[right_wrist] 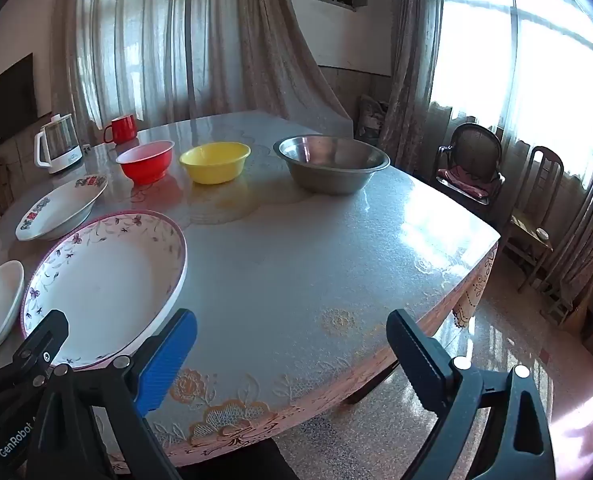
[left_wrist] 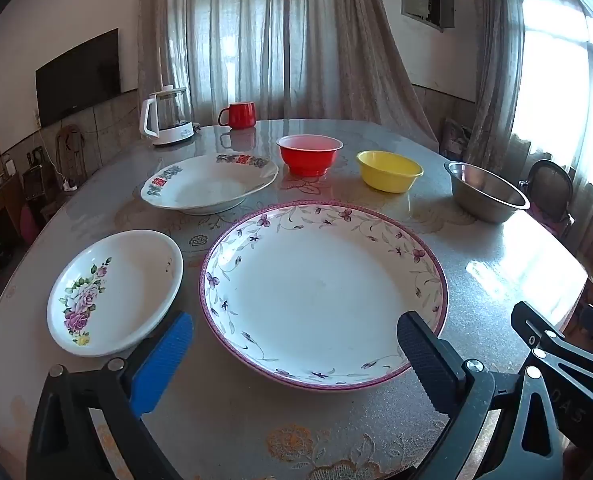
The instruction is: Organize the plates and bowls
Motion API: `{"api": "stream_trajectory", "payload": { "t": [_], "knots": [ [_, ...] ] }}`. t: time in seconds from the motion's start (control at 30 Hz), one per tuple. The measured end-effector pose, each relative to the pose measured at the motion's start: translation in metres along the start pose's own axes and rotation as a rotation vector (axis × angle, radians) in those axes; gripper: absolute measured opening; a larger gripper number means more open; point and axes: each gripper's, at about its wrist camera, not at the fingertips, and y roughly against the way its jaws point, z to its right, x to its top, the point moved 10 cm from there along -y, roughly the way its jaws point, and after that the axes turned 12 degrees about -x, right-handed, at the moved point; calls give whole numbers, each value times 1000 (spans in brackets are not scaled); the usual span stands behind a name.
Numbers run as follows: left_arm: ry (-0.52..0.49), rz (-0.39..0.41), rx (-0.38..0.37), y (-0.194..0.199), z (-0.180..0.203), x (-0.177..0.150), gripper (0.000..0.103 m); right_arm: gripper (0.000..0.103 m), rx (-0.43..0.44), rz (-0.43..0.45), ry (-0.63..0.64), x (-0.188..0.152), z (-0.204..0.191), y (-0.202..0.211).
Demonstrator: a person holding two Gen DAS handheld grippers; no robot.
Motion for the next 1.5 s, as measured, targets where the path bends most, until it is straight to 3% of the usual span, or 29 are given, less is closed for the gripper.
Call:
{"api": "stream_trajectory", "payload": {
  "t": [0.23,1.5],
  "knots": [
    [1,3,31,-1,-6,1,103,98,12,2,22,2,-9,0],
    [17,-5,50,1,-17,7,103,98,45,30,34,12,-18,-8]
  ]
}}
